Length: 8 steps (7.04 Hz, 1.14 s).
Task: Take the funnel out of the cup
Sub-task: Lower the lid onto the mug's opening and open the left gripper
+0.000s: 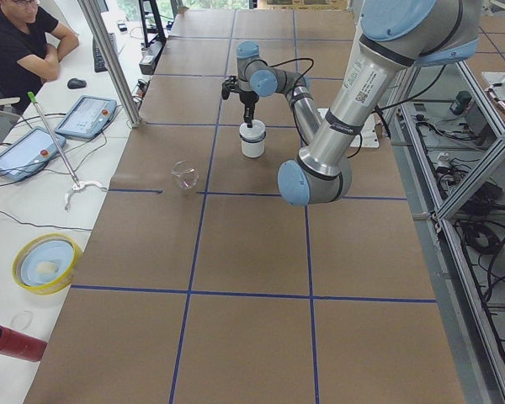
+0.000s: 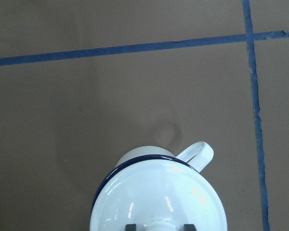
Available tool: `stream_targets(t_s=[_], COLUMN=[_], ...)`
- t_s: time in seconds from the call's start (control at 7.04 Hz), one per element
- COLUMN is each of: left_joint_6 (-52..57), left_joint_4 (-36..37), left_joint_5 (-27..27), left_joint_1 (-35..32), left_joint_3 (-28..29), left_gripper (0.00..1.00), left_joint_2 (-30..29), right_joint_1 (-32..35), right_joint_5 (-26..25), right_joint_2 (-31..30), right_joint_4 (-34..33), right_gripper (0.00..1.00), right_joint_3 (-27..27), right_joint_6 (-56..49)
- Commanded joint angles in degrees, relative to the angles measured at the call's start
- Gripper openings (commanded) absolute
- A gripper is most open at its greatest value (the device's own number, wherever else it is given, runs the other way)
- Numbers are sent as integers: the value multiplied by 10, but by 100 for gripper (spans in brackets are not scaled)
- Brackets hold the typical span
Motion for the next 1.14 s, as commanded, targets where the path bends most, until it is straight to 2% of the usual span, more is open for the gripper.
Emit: stream_targets(t_s=[0.0, 0.14, 0.28, 0.43, 0.99], left_joint_6=[0, 0, -1, -2, 2], left_joint_4=[0, 0, -7, -18, -18], left_joint_5=[0, 0, 0, 1, 4], left_joint_1=[1, 1, 1, 1, -1], left_joint_3=[0, 1, 5, 6, -14], left_gripper=[0, 0, 71, 100, 100], left_joint_2=[1, 0, 1, 5, 8], right_joint_1=[0, 0, 0, 0, 0], right_joint_5=[0, 0, 0, 0, 0], right_joint_2=[-1, 0, 0, -1, -1], right_joint_4=[0, 0, 0, 0, 0], right_gripper=[100, 100, 100, 100, 100], right_joint_3=[0, 0, 0, 0, 0], right_joint_6=[0, 0, 0, 0, 0])
